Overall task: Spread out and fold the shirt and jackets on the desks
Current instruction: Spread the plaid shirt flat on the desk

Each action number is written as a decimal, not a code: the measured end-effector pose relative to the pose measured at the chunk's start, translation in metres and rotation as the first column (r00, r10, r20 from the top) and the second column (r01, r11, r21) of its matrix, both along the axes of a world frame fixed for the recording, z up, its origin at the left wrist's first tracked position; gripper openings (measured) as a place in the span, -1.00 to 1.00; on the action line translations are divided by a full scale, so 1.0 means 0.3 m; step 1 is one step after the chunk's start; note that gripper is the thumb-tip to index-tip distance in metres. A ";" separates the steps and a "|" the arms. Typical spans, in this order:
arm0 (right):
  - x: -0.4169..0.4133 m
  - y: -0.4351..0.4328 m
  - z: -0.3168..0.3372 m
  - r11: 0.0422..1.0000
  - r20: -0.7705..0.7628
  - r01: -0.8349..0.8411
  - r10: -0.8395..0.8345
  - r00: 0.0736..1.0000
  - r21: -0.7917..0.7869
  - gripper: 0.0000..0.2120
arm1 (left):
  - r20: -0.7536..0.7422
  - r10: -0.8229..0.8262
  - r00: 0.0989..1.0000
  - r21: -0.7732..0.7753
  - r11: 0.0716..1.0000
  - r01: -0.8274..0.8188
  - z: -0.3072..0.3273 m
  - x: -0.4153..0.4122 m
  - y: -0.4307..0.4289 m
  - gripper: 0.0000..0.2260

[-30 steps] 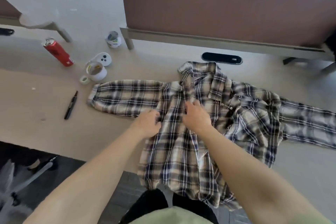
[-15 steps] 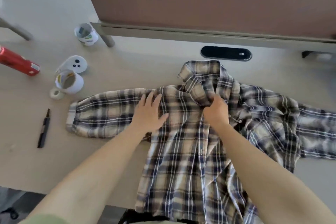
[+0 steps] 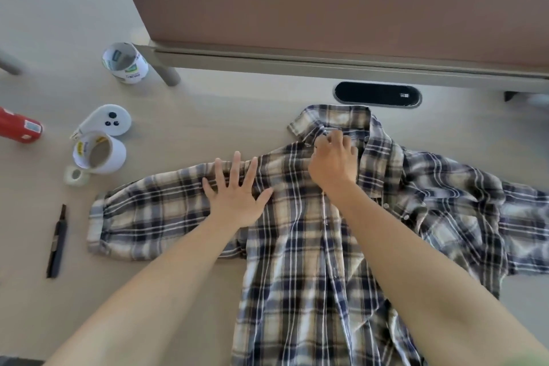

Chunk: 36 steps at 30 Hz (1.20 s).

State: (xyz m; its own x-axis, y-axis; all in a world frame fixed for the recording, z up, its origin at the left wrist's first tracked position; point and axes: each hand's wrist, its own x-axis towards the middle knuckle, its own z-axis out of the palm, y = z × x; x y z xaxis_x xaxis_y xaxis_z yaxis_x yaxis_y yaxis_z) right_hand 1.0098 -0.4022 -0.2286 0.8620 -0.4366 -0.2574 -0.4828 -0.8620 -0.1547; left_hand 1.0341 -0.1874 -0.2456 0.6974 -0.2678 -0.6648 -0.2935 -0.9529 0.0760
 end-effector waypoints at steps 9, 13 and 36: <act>0.036 -0.129 0.064 0.588 0.028 0.282 -0.462 0.887 0.758 -0.88 | 0.010 -0.028 1.000 -0.057 0.998 0.028 -0.007 0.049 0.065 -0.31; 0.090 -0.218 0.039 0.445 -0.047 0.442 -0.661 0.749 0.779 -0.82 | 0.057 -0.012 0.998 -0.073 0.997 0.016 -0.014 0.100 0.099 -0.32; -0.095 -0.072 -0.105 0.999 -0.147 -0.050 0.052 0.988 0.018 -0.40 | 0.341 -0.354 0.871 -0.187 0.882 0.432 -0.079 -0.087 -0.154 -0.37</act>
